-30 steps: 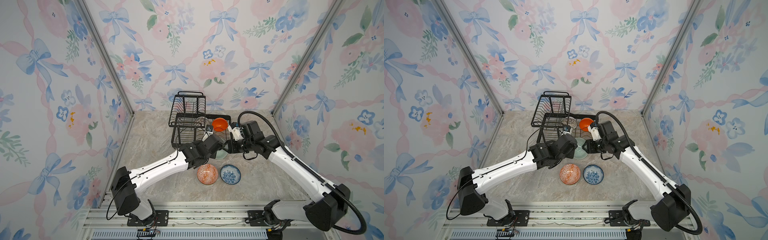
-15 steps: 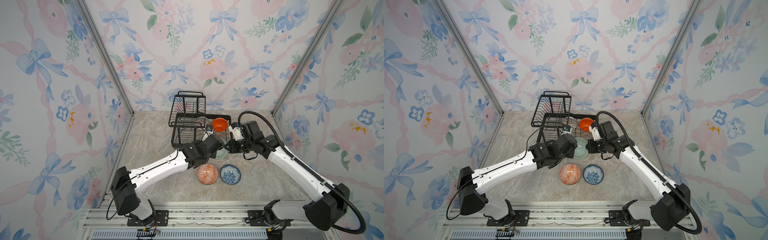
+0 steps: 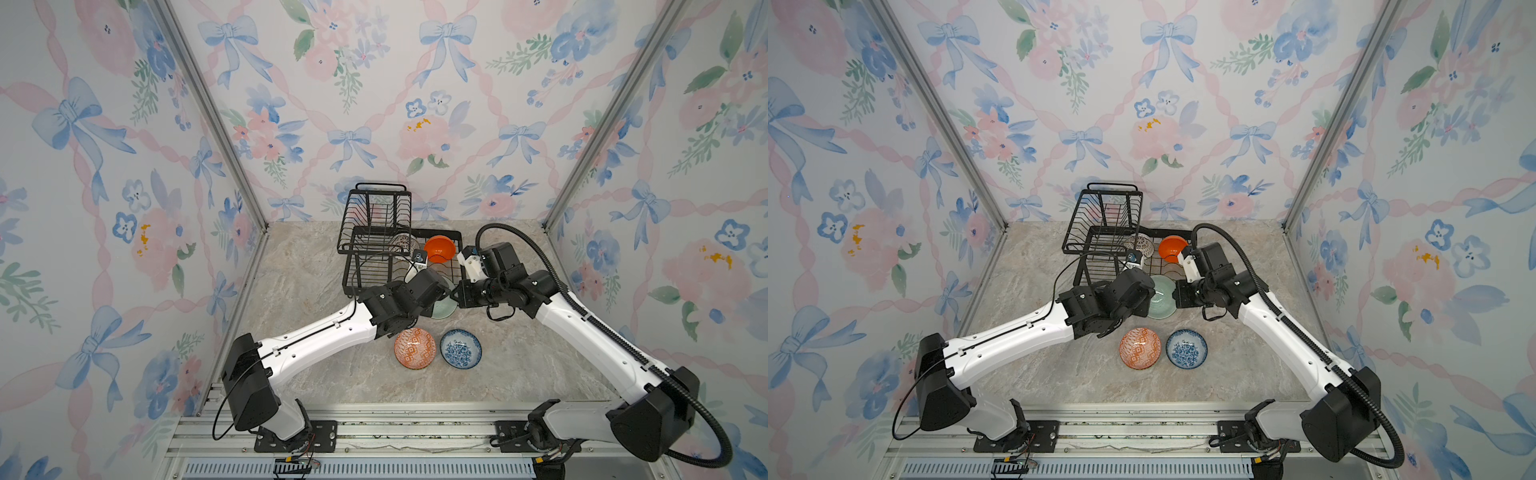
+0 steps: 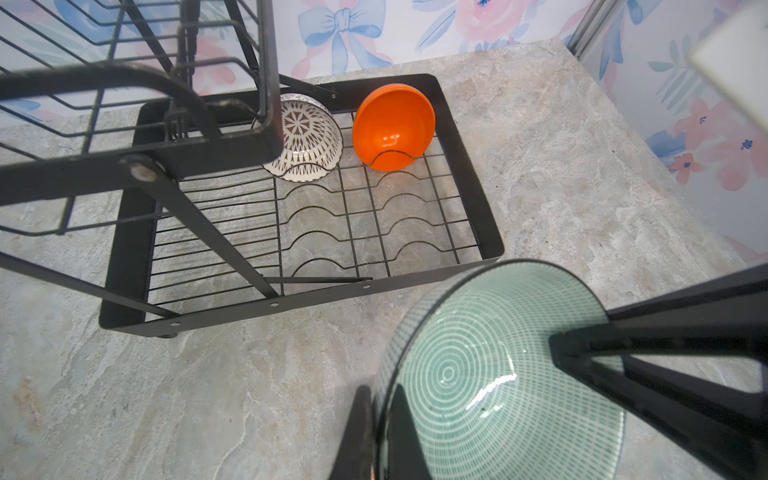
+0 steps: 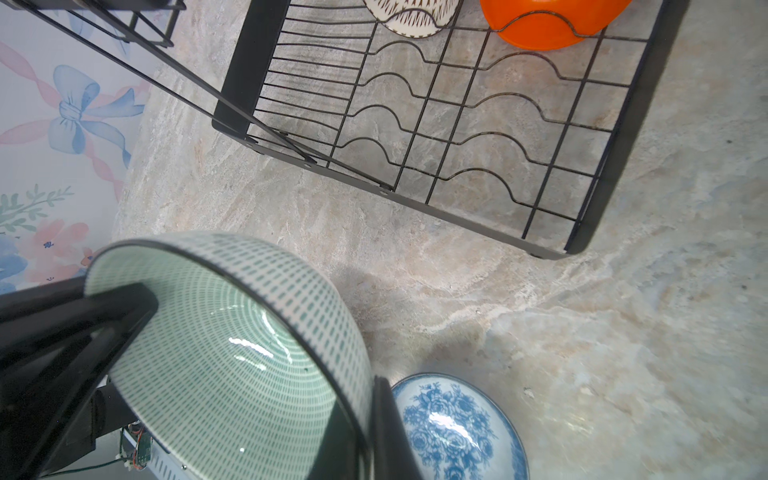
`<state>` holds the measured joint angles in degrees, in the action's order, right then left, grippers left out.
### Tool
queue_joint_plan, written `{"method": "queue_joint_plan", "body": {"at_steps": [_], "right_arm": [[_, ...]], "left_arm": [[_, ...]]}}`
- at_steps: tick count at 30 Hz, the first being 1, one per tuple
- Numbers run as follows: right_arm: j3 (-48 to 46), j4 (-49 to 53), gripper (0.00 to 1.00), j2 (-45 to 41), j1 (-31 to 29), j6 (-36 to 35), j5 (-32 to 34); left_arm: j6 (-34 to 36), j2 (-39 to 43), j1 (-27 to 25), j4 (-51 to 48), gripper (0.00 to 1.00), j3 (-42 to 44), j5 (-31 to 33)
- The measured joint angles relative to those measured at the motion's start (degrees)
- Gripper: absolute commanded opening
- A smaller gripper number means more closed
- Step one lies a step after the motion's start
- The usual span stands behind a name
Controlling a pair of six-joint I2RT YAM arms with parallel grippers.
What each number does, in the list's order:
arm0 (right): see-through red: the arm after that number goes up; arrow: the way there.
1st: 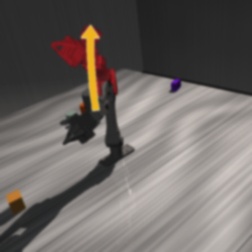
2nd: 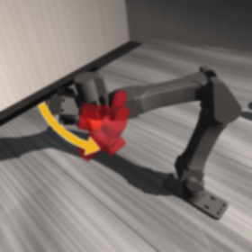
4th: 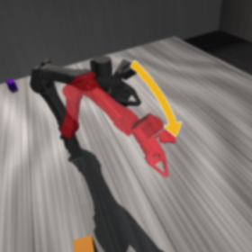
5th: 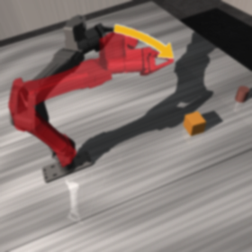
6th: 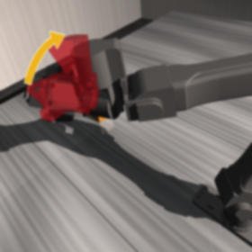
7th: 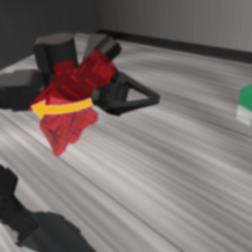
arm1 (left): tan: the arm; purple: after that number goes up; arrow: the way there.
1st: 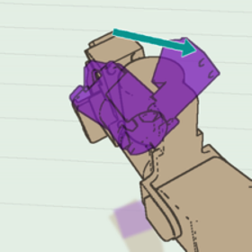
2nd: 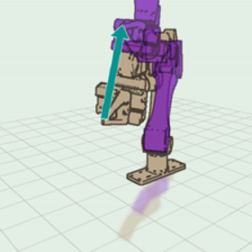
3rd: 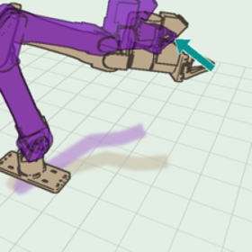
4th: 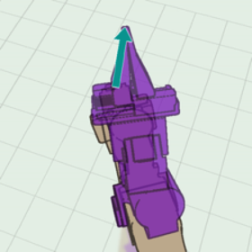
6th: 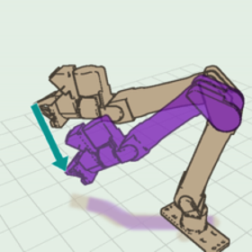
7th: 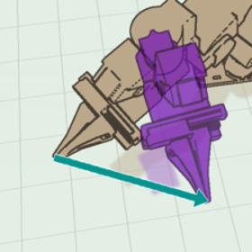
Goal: Load the bowls into the dish rack
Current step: 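Bring the right gripper to the green bowl rim held by the left gripper, then close the right gripper on the green bowl rim while the left gripper releases, then carry the green bowl to the rack with the right gripper while the left arm withdraws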
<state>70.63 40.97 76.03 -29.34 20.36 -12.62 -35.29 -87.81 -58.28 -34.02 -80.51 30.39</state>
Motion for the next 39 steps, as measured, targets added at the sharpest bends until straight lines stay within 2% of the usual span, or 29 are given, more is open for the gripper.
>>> {"method": "queue_joint_plan", "body": {"at_steps": [11,14,19,28,35,39], "right_arm": [[-0.5,1.5,0.00,-3.5,0.6,0.2,6.9],[-1.0,1.4,0.00,-3.9,1.5,-0.3,8.3],[-1.6,0.3,0.00,-3.2,2.3,-3.5,12.0],[-1.6,-10.2,0.00,0.5,1.4,-11.9,19.3],[-4.6,-26.5,0.00,2.8,-2.4,-21.2,26.9],[-5.8,-37.0,0.00,7.7,-3.1,-26.4,29.6]], "left_arm": [[1.2,1.0,-1.1,0.9,0.84,-1.3,-1.5],[0.9,1.8,-1.0,1.1,0.97,-1.4,-1.2],[0.8,4.9,-0.2,1.7,0.98,1.6,-0.8],[-1.5,10.4,5.4,1.4,0.98,13.0,-0.9],[-2.5,13.8,9.2,1.5,0.98,18.8,-2.6],[-2.8,13.9,10.7,2.9,0.98,21.3,-4.1]]}}
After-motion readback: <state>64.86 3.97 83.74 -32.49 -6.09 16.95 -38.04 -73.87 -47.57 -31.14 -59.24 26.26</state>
